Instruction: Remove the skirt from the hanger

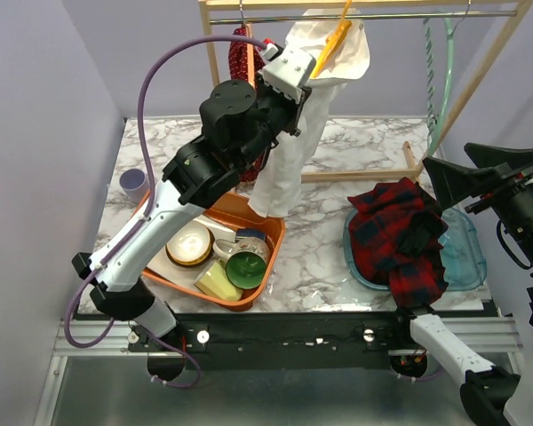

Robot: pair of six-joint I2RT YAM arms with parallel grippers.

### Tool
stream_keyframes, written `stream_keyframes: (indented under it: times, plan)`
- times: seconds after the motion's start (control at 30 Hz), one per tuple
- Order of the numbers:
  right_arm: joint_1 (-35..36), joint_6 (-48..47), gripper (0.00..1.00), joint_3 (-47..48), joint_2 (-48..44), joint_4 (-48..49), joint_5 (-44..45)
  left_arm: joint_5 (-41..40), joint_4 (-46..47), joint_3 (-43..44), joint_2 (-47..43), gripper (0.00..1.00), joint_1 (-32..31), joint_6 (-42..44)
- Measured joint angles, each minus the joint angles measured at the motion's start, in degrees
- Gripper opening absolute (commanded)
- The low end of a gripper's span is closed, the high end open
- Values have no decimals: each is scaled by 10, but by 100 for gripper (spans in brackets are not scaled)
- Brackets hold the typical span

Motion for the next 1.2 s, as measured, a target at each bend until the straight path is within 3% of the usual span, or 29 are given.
stream_keyframes:
  times: [0.33,0.87,1.2]
  plan:
    - [0,14,91,2,10,2,-32,17,42,-82,-63,0,0,8]
    - [0,19,91,2,10,2,-40,22,63,-16,-2,0,-3,-3]
    - [0,37,87,-2,10,18,-77,49,14,-110,-98,0,-3,-10]
